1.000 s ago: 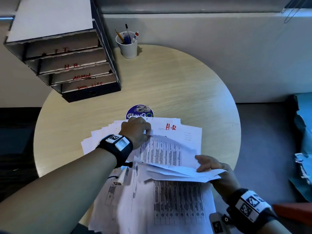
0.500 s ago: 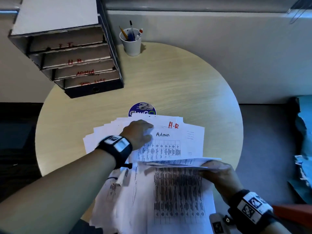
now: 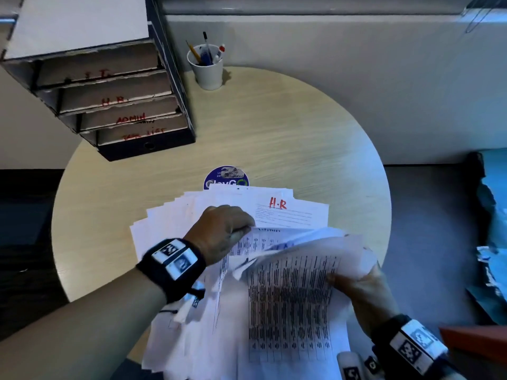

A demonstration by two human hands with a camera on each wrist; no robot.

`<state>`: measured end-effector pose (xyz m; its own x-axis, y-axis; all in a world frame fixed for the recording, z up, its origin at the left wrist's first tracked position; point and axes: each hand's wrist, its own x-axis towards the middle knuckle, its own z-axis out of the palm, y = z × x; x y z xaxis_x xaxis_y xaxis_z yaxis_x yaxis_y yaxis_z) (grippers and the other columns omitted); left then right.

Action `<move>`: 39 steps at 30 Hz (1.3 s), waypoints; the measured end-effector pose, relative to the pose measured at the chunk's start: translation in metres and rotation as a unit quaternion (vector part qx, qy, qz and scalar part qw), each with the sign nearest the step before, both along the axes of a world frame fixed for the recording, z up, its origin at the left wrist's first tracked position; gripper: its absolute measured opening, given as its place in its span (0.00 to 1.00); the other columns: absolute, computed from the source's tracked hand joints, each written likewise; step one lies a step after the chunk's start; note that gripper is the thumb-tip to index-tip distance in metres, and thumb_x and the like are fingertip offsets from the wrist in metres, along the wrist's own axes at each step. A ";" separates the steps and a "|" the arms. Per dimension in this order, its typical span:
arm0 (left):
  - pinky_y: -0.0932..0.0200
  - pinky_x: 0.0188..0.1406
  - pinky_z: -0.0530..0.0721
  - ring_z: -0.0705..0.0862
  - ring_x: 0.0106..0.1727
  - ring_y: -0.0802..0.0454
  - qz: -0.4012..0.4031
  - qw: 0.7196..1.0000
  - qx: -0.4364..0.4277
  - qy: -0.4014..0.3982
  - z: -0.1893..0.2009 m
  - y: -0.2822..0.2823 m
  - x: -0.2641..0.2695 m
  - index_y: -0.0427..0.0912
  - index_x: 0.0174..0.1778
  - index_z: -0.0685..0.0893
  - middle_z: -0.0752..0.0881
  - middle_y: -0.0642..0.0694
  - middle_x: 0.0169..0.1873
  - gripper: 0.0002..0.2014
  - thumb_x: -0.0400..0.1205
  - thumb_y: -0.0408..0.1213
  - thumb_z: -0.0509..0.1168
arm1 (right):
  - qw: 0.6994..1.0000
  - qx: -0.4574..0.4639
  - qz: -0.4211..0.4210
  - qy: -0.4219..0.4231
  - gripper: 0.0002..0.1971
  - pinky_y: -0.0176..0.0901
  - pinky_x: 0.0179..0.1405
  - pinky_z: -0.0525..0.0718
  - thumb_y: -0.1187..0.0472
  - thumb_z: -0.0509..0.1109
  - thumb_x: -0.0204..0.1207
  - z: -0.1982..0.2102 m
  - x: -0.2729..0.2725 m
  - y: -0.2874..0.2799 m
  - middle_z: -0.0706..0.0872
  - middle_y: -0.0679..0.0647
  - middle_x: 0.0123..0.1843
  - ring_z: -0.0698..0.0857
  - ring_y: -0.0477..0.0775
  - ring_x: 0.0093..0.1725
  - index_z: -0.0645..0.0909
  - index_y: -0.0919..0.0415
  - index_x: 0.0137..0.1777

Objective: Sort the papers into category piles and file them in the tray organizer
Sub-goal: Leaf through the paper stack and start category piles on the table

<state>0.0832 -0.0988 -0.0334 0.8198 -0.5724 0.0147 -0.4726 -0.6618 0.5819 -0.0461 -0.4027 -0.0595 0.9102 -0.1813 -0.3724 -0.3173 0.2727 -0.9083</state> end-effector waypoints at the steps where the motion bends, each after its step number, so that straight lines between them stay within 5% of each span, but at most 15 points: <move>1: 0.53 0.43 0.76 0.82 0.43 0.51 -0.004 1.000 -0.027 -0.015 0.009 0.003 -0.013 0.54 0.48 0.84 0.87 0.57 0.40 0.02 0.82 0.43 0.66 | 1.000 0.008 0.005 -0.007 0.58 0.66 0.59 0.85 0.58 0.93 0.41 0.000 -0.001 0.000 0.84 0.72 0.62 0.85 0.72 0.60 0.70 0.63 0.74; 5: 0.49 0.44 0.75 0.80 0.44 0.54 -0.018 0.996 -0.059 -0.066 0.033 0.012 -0.055 0.53 0.43 0.84 0.86 0.59 0.40 0.05 0.81 0.37 0.70 | 1.000 0.029 0.012 0.001 0.51 0.47 0.52 0.89 0.79 0.82 0.56 0.008 0.001 0.002 0.91 0.53 0.54 0.90 0.54 0.54 0.65 0.57 0.80; 7: 0.48 0.46 0.76 0.81 0.46 0.55 -0.028 0.994 -0.072 -0.078 0.036 0.014 -0.067 0.54 0.45 0.86 0.86 0.62 0.43 0.04 0.83 0.38 0.69 | 0.998 -0.020 0.066 0.011 0.33 0.42 0.61 0.85 0.76 0.78 0.65 0.012 0.004 0.004 0.92 0.40 0.53 0.87 0.42 0.61 0.77 0.60 0.72; 10: 0.47 0.49 0.75 0.81 0.48 0.56 -0.034 0.990 -0.106 -0.092 0.038 0.006 -0.071 0.53 0.48 0.88 0.87 0.63 0.45 0.05 0.85 0.42 0.67 | 0.983 -0.111 0.146 0.012 0.13 0.48 0.63 0.84 0.58 0.84 0.62 0.019 0.010 0.015 0.92 0.55 0.54 0.86 0.56 0.64 0.93 0.60 0.47; 15: 0.62 0.54 0.80 0.82 0.54 0.62 0.125 0.977 -0.171 0.001 0.042 0.011 -0.049 0.60 0.63 0.84 0.86 0.64 0.53 0.16 0.79 0.44 0.73 | 0.988 -0.099 0.113 0.020 0.05 0.50 0.46 0.88 0.72 0.81 0.64 0.023 0.035 0.031 0.93 0.60 0.42 0.90 0.58 0.42 0.91 0.65 0.39; 17: 0.70 0.53 0.79 0.82 0.56 0.66 0.297 0.899 -0.276 0.164 0.037 0.021 -0.035 0.59 0.68 0.78 0.83 0.63 0.58 0.24 0.76 0.50 0.72 | 0.991 -0.087 0.088 0.047 0.07 0.49 0.40 0.85 0.64 0.86 0.60 0.029 0.045 0.034 0.91 0.60 0.34 0.87 0.56 0.33 0.90 0.65 0.32; 20: 0.64 0.35 0.80 0.82 0.37 0.56 0.421 0.710 -0.396 0.402 0.020 0.020 -0.036 0.47 0.59 0.79 0.85 0.51 0.41 0.19 0.79 0.55 0.66 | 0.995 -0.062 0.029 0.069 0.17 0.28 0.20 0.73 0.75 0.76 0.71 0.039 0.059 0.042 0.79 0.46 0.17 0.74 0.42 0.15 0.79 0.61 0.24; 21: 0.65 0.34 0.82 0.82 0.37 0.56 0.413 0.710 -0.377 0.428 0.015 0.018 -0.043 0.46 0.57 0.79 0.85 0.50 0.40 0.17 0.80 0.53 0.68 | 0.996 -0.044 0.022 0.070 0.14 0.28 0.20 0.75 0.78 0.73 0.72 0.040 0.063 0.043 0.80 0.46 0.18 0.76 0.41 0.15 0.79 0.63 0.31; 25: 0.43 0.72 0.78 0.80 0.69 0.47 0.307 0.846 -0.168 0.402 -0.014 0.015 -0.065 0.50 0.71 0.73 0.81 0.46 0.71 0.31 0.74 0.56 0.70 | 0.989 -0.075 0.059 0.113 0.17 0.46 0.52 0.87 0.77 0.78 0.66 0.021 0.072 0.054 0.93 0.57 0.43 0.91 0.54 0.44 0.81 0.65 0.52; 29: 0.43 0.78 0.66 0.66 0.81 0.39 0.350 0.826 -0.171 0.408 -0.011 0.004 -0.063 0.37 0.82 0.61 0.62 0.39 0.83 0.34 0.83 0.44 0.66 | 0.982 -0.100 0.023 0.156 0.15 0.46 0.45 0.84 0.79 0.77 0.67 0.018 0.072 0.067 0.91 0.62 0.44 0.89 0.63 0.46 0.82 0.68 0.52; 31: 0.44 0.70 0.75 0.76 0.70 0.36 0.373 0.813 -0.175 0.413 -0.012 0.007 -0.068 0.32 0.73 0.68 0.69 0.32 0.76 0.29 0.81 0.44 0.67 | 0.986 -0.047 -0.012 0.157 0.16 0.50 0.49 0.85 0.81 0.74 0.68 0.022 0.074 0.066 0.91 0.64 0.46 0.89 0.64 0.47 0.82 0.68 0.54; 32: 0.52 0.58 0.79 0.80 0.56 0.42 0.360 0.828 -0.149 0.404 -0.008 0.009 -0.072 0.33 0.60 0.73 0.80 0.36 0.59 0.20 0.80 0.44 0.68 | 0.987 -0.030 -0.015 0.155 0.17 0.52 0.52 0.85 0.81 0.73 0.69 0.023 0.075 0.065 0.91 0.64 0.48 0.89 0.63 0.48 0.82 0.67 0.55; 35: 0.56 0.35 0.64 0.63 0.35 0.52 0.310 0.890 -0.032 0.334 0.010 0.017 -0.077 0.45 0.38 0.62 0.64 0.50 0.36 0.16 0.84 0.40 0.64 | 0.979 -0.155 0.005 0.132 0.27 0.50 0.54 0.84 0.72 0.80 0.68 0.037 0.077 0.059 0.87 0.59 0.58 0.87 0.60 0.54 0.78 0.63 0.67; 37: 0.55 0.32 0.65 0.67 0.33 0.49 0.279 0.925 0.029 0.257 0.041 0.015 -0.072 0.48 0.38 0.62 0.69 0.49 0.33 0.13 0.86 0.37 0.58 | 0.923 -0.384 -0.014 -0.003 0.38 0.53 0.67 0.79 0.62 0.84 0.65 0.065 0.076 0.058 0.79 0.59 0.69 0.81 0.59 0.65 0.72 0.58 0.75; 39: 0.53 0.33 0.67 0.74 0.36 0.44 0.210 0.959 0.124 0.143 0.079 0.005 -0.061 0.48 0.43 0.67 0.78 0.45 0.38 0.07 0.86 0.34 0.55 | 0.790 -0.549 0.031 -0.271 0.35 0.57 0.74 0.72 0.56 0.80 0.67 0.108 0.074 0.069 0.77 0.61 0.71 0.75 0.61 0.72 0.74 0.60 0.74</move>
<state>0.0219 -0.0935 0.0455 0.9291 -0.1468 -0.3394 0.0227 -0.8935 0.4485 0.0282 -0.3340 0.0486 0.9013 -0.0731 0.4270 0.2180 -0.7753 -0.5928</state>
